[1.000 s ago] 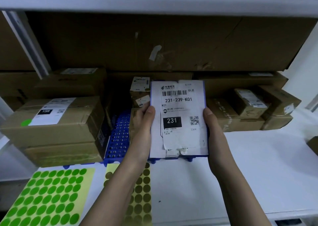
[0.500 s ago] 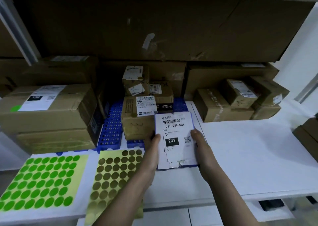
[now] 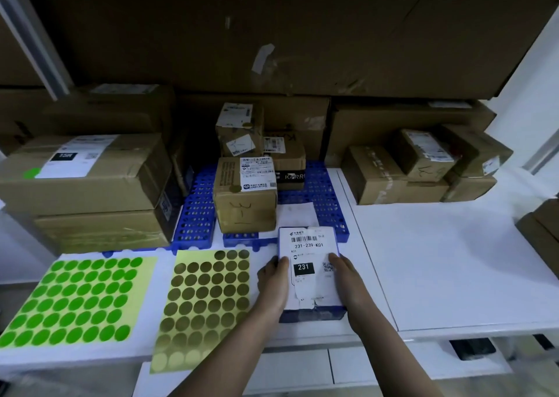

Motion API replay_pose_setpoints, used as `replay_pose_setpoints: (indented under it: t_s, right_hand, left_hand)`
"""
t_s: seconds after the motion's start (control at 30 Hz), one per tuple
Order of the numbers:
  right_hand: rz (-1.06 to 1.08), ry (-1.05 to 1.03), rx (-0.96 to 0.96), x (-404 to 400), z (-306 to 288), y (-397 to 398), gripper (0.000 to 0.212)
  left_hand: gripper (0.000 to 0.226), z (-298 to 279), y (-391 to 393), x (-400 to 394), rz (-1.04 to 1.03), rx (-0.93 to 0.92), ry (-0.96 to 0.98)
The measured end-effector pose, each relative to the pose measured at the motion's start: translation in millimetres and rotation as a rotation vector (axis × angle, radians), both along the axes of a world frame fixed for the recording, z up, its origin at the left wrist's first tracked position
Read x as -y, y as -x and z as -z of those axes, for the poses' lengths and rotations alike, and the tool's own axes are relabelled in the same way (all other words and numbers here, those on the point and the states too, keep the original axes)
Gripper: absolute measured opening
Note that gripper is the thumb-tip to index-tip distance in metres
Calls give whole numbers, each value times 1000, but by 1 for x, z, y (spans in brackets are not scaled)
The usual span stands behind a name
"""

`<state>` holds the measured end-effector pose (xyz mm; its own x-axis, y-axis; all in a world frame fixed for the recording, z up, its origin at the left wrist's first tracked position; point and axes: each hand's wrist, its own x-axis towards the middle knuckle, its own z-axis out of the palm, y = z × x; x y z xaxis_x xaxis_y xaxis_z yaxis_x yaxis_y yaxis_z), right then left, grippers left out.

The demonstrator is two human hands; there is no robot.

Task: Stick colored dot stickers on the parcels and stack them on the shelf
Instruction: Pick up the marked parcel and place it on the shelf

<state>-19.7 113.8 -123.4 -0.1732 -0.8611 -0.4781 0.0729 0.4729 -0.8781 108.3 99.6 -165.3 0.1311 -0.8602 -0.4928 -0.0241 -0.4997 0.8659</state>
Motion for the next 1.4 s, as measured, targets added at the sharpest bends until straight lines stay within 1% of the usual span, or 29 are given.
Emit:
replay_pose_setpoints:
  t_s: [0.03, 0.07, 0.13, 0.17, 0.23, 0.3, 0.37, 0.47, 0.53, 0.63, 0.7, 0.77, 0.83, 0.9, 0.97, 1.0, 1.1, 1.2, 1.23, 1.3, 1.4]
  right_hand:
    - [-3, -4, -1, 0, 1, 1, 28]
    - [-9, -5, -3, -1, 1, 1, 26]
    - [-26, -7, -20, -2, 3, 2, 23]
    - [-29, -7, -35, -2, 5, 2, 24]
    - [-35, -7, -57, -1, 6, 1, 24]
    - [-44, -4, -62, 0, 8, 0, 21]
    - [-52, 7, -71, 1, 7, -1, 17]
    - [-49, 27, -90, 2, 9, 0, 15]
    - [-54, 40, -116, 2, 9, 1, 14]
    - [-72, 33, -158, 4, 9, 1, 20]
    - [-47, 58, -237, 8, 12, 1, 30]
    - [17, 146, -416, 12, 8, -1, 43]
    - [89, 308, -543, 16, -3, -8, 42]
    - [82, 458, -572, 22, -18, -20, 35]
    - [13, 523, -504, 28, -29, -39, 29]
    - [-38, 525, -466, 31, -33, -50, 27]
    - [-213, 436, -385, 40, -35, -90, 21]
    - [-346, 260, -206, 46, -27, -126, 14]
    - [-367, 200, -186, 48, -22, -136, 15]
    - [-384, 83, -209, 54, -7, -148, 18]
    - [-374, -10, -351, 65, 23, -158, 11]
  left_hand:
    - [51, -5, -1, -1, 15, 21, -19]
    - [56, -6, -1, -2, 25, 44, -26]
    - [78, -5, -2, -2, 48, 64, -37]
    - [85, 9, -3, 1, 62, 63, -52]
    - [89, 31, -5, 8, 83, 65, -68]
    - [88, 28, -5, 6, 94, 46, -68]
    - [85, 18, -5, 3, 94, 38, -62]
    - [67, 0, -5, -1, 128, 41, -62]
    - [66, -12, -8, -4, 133, 29, -58]
    - [59, -22, -15, -7, 133, -49, -68]
    - [61, -27, -21, -7, 134, -70, -61]
    - [53, -36, -31, -6, 131, -55, -15]
    - [44, -44, -44, -7, 105, -8, 35]
    - [35, -46, -62, -4, 42, 17, 80]
    - [30, -50, -81, 2, -51, 34, 92]
    - [29, -52, -90, 5, -87, 47, 85]
    - [26, -54, -117, 15, -162, 87, 79]
    - [27, -46, -138, 24, -207, 144, 63]
    - [29, -42, -145, 26, -219, 165, 48]
    - [34, -34, -156, 28, -230, 227, -18]
    - [45, -27, -168, 28, -210, 313, -121]
